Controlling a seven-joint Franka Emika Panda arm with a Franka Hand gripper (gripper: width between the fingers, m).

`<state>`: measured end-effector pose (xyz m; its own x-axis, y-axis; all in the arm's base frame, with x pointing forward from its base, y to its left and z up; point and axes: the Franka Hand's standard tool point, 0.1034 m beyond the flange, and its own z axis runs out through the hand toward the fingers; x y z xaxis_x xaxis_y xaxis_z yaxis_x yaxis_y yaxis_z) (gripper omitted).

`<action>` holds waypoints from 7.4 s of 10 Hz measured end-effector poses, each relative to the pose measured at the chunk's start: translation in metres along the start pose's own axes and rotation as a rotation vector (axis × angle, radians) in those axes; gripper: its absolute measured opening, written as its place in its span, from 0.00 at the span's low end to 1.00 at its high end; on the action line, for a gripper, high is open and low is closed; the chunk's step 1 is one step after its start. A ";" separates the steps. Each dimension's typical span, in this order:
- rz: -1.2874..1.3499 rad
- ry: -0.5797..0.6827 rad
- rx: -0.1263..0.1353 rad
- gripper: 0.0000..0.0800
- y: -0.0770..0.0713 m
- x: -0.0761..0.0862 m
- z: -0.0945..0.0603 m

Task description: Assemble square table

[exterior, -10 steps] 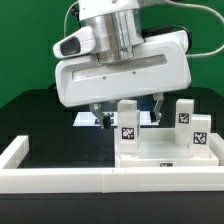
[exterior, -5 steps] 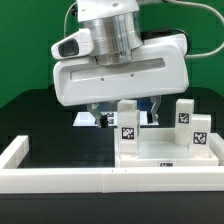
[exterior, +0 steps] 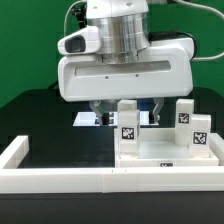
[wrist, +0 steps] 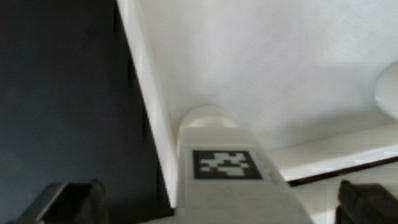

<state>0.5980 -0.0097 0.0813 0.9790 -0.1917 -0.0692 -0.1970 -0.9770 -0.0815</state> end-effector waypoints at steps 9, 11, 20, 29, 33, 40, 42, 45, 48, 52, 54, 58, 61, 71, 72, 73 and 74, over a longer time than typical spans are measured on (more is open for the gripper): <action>0.035 0.007 0.003 0.36 0.002 0.002 0.001; 0.168 0.006 0.005 0.36 0.001 0.002 0.001; 1.191 0.025 0.118 0.36 -0.010 0.002 0.005; 0.742 0.019 0.100 0.81 -0.013 -0.002 0.007; 0.342 0.029 0.086 0.81 -0.009 -0.002 0.007; -0.147 0.039 0.078 0.81 -0.008 0.000 0.004; -0.166 0.038 0.078 0.66 -0.007 0.000 0.005; -0.165 0.038 0.077 0.36 -0.006 0.000 0.005; -0.117 0.037 0.079 0.36 -0.006 0.000 0.005; 0.362 0.039 0.094 0.36 -0.009 0.001 0.005; 0.565 0.029 0.108 0.36 -0.009 0.001 0.006; 0.981 0.002 0.116 0.36 -0.011 0.002 0.006; 1.132 -0.002 0.122 0.36 -0.012 0.003 0.006; 0.273 0.046 0.034 0.81 -0.019 0.002 0.006; 0.188 0.043 0.008 0.81 -0.019 0.001 0.006; 0.096 0.043 -0.003 0.81 -0.018 0.001 0.006; 0.040 0.044 -0.006 0.81 -0.017 0.001 0.006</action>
Offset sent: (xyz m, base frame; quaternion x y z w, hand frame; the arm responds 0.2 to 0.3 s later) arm 0.0000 0.0000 0.0000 0.0000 0.0000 0.0000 1.0000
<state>0.6021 0.0072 0.0762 0.9716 -0.2348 -0.0287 -0.2363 -0.9689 -0.0737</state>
